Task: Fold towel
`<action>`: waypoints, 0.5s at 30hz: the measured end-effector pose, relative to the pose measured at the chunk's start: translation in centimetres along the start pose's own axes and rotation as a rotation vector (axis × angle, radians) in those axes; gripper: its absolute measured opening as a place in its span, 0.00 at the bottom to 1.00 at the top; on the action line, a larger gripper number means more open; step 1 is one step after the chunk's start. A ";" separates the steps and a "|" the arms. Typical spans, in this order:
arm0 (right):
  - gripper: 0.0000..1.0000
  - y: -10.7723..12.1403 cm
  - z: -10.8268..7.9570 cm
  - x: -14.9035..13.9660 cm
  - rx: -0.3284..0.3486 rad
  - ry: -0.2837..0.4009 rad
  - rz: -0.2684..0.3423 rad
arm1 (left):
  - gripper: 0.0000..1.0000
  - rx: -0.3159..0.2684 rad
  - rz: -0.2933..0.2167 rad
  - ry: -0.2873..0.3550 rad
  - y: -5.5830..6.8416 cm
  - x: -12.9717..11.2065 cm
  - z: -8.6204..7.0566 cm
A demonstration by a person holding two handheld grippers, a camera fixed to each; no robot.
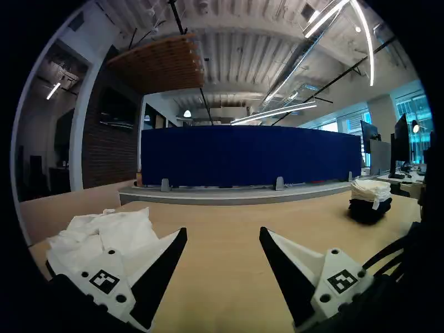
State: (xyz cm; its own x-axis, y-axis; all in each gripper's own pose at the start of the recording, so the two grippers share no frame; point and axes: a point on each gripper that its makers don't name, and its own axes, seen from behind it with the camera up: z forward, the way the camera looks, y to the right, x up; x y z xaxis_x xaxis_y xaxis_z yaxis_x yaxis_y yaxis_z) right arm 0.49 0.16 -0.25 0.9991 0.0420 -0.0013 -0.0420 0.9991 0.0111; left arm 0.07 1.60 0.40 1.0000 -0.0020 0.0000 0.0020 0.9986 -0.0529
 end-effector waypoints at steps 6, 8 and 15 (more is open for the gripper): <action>1.00 -0.8 0.1 -0.2 0.010 -0.002 -0.042 | 0.97 0.000 0.000 0.000 -0.1 0.0 0.0; 1.00 -0.6 0.1 -0.3 0.005 -0.003 -0.043 | 0.97 0.000 0.000 0.000 -0.1 0.0 -0.1; 1.00 -0.5 0.1 -0.6 0.002 -0.002 -0.042 | 0.97 0.000 0.000 0.000 0.0 0.0 -0.1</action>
State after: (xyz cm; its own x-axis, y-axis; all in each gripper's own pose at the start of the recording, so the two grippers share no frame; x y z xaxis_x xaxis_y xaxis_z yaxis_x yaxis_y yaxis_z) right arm -0.10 -0.39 -0.12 1.0000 0.0003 0.0003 -0.0003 0.9999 0.0128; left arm 0.08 1.61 0.27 1.0000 -0.0023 0.0000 0.0023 0.9986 -0.0530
